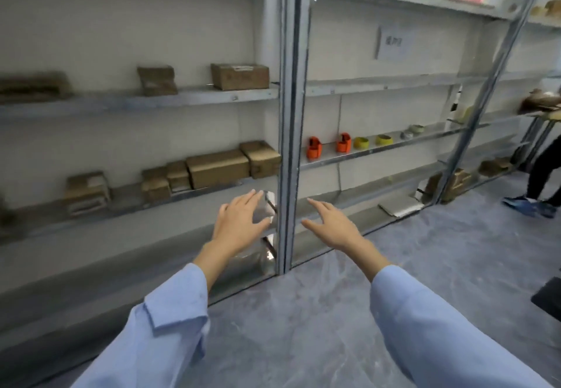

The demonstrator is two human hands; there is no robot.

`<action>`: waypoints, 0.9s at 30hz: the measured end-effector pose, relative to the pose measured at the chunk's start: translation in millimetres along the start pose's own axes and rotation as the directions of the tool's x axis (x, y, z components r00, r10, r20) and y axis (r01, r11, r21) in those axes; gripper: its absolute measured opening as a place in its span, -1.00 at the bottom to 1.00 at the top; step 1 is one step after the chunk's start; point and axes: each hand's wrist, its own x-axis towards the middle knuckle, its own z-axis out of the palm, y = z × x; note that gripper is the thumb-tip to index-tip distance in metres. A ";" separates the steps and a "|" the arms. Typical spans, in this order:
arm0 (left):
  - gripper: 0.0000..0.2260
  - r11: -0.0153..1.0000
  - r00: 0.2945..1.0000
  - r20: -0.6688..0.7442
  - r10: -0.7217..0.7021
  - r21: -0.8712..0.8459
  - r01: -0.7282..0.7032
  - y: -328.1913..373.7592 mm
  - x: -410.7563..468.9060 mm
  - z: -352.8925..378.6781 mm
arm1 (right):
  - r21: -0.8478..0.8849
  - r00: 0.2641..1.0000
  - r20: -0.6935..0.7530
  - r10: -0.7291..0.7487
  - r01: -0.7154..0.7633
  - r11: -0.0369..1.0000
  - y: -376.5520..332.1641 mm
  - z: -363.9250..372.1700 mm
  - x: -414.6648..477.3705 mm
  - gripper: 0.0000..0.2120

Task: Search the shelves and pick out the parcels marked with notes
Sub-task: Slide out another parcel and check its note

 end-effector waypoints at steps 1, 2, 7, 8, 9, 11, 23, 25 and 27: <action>-0.40 0.999 0.999 -0.016 -0.034 0.021 0.035 -23.7 0.1 -8.7 | -0.008 0.999 0.009 -0.038 0.038 0.999 -20.4 7.3 15.8 -0.37; -0.40 0.997 0.997 -0.032 -0.070 0.042 0.071 -47.5 0.6 -17.0 | -0.011 0.997 0.021 -0.074 0.074 0.997 -41.1 14.9 31.1 -0.37; -0.39 0.963 0.965 -0.130 -0.227 0.121 0.243 -166.0 7.6 -60.6 | -0.039 0.973 0.061 -0.222 0.225 0.974 -142.2 52.2 109.5 -0.35; -0.39 0.957 0.958 -0.152 -0.243 0.125 0.263 -188.1 8.4 -68.9 | -0.030 0.968 0.062 -0.243 0.245 0.969 -160.6 59.8 123.9 -0.35; -0.39 0.951 0.951 -0.169 -0.259 0.128 0.282 -208.9 8.8 -76.0 | -0.019 0.963 0.062 -0.261 0.263 0.965 -178.3 66.7 136.6 -0.35; -0.39 0.939 0.939 -0.189 -0.286 0.139 0.314 -246.3 9.0 -87.8 | -0.007 0.956 0.066 -0.287 0.288 0.958 -210.1 81.7 159.9 -0.36; -0.37 0.893 0.892 -0.199 -0.406 0.120 0.433 -396.8 18.6 -87.5 | 0.076 0.931 0.130 -0.342 0.335 0.939 -309.5 175.1 268.4 -0.38; -0.36 0.888 0.885 -0.179 -0.429 0.096 0.450 -414.9 24.8 -80.0 | 0.089 0.925 0.147 -0.350 0.340 0.936 -316.4 190.2 287.9 -0.38; -0.37 0.879 0.875 -0.177 -0.450 0.086 0.469 -431.9 33.7 -72.8 | 0.090 0.919 0.169 -0.356 0.345 0.934 -321.9 204.8 309.3 -0.39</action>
